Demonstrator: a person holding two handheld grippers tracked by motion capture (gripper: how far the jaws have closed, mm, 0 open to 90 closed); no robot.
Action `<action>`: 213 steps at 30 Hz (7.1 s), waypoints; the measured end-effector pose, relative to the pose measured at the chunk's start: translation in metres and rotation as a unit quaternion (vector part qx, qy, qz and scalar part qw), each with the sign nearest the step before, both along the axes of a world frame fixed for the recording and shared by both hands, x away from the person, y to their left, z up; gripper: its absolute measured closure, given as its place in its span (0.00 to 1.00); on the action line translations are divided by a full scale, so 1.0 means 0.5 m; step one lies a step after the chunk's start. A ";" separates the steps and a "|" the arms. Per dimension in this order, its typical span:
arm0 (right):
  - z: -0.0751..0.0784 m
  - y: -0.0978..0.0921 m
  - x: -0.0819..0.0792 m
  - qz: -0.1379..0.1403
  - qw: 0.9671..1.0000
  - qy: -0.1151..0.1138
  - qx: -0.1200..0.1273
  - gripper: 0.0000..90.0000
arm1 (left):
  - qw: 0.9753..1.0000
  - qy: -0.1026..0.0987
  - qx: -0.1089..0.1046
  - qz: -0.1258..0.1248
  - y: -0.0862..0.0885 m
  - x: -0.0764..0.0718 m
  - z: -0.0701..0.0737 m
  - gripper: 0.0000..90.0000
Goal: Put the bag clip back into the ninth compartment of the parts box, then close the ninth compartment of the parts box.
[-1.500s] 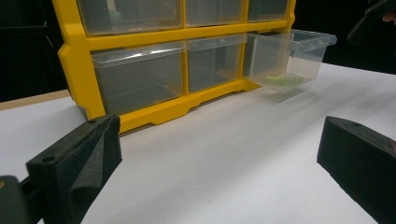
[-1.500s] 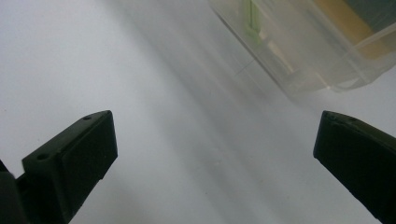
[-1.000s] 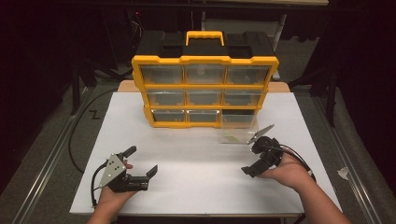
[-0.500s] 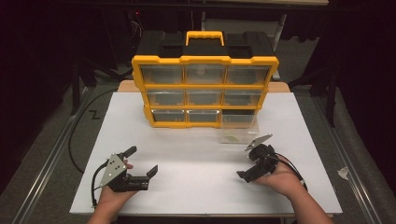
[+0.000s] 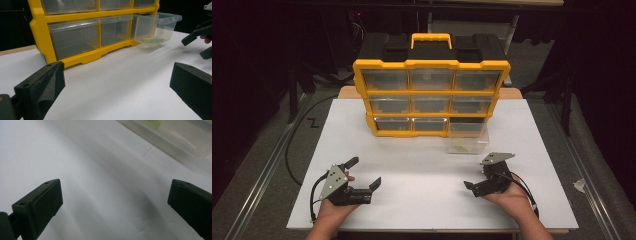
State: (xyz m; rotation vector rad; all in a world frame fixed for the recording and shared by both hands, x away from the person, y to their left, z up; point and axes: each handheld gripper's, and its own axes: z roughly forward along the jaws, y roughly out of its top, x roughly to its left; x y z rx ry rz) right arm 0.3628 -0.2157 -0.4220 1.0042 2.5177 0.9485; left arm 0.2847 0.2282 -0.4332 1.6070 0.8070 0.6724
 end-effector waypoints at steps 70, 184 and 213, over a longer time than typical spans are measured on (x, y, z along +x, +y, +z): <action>0.010 -0.036 -0.061 -0.060 0.979 -0.148 0.123 0.52 | 1.000 0.017 0.006 0.010 -0.006 0.006 -0.008 0.00; 0.036 0.053 0.057 -0.119 0.970 -0.197 0.071 1.00 | 1.000 0.001 -0.004 0.007 0.001 0.004 -0.003 0.00; 0.043 0.073 0.125 -0.138 0.969 -0.202 0.043 1.00 | 1.000 0.002 -0.004 0.004 0.001 0.005 -0.003 0.00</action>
